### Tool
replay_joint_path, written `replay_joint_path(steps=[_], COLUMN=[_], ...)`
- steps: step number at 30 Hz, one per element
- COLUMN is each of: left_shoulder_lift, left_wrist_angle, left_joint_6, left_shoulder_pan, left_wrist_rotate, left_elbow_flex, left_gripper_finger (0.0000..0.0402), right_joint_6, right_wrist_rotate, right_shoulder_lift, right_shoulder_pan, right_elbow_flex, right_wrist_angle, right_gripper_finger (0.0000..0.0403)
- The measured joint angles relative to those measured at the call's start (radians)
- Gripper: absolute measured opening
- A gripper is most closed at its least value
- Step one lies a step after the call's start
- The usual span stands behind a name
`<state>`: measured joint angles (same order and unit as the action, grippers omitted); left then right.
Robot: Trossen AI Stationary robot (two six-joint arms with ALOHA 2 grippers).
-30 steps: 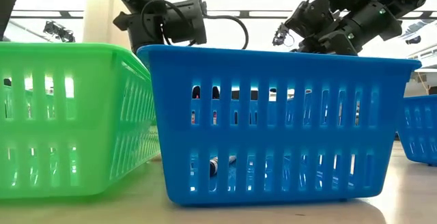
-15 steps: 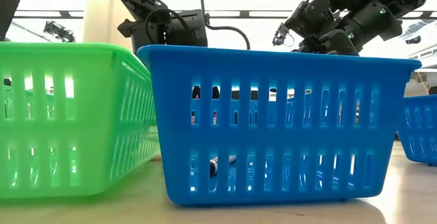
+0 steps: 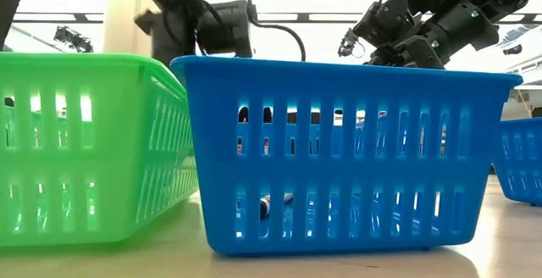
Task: Sort crayons
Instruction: Put the white crayon into the black bin
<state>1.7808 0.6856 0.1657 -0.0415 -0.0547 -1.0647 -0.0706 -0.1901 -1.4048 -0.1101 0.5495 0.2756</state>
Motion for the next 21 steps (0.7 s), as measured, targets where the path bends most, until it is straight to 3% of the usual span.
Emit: replay_joint_path(steps=[8, 15, 21], left_shoulder_lift=[-0.060, -0.074, -0.074], left_wrist_angle=[0.202, 0.335, 0.363], left_joint_6=[-0.291, -0.679, -1.006], left_shoulder_pan=[-0.143, -0.284, -0.445], left_wrist_rotate=[0.013, 0.023, 0.035], left_elbow_flex=[-0.158, -0.261, -0.271], left_gripper_finger=[0.0019, 0.0021, 0.0022], right_joint_6=[0.016, 0.026, 0.025], right_wrist_rotate=[0.005, 0.008, 0.004], right_shoulder_lift=[0.000, 0.000, 0.000], right_shoulder_pan=[0.000, -0.020, -0.041], right_elbow_flex=[0.000, 0.000, 0.000], right_wrist_angle=[0.000, 0.000, 0.001], right_gripper_finger=[0.0082, 0.0082, 0.0082])
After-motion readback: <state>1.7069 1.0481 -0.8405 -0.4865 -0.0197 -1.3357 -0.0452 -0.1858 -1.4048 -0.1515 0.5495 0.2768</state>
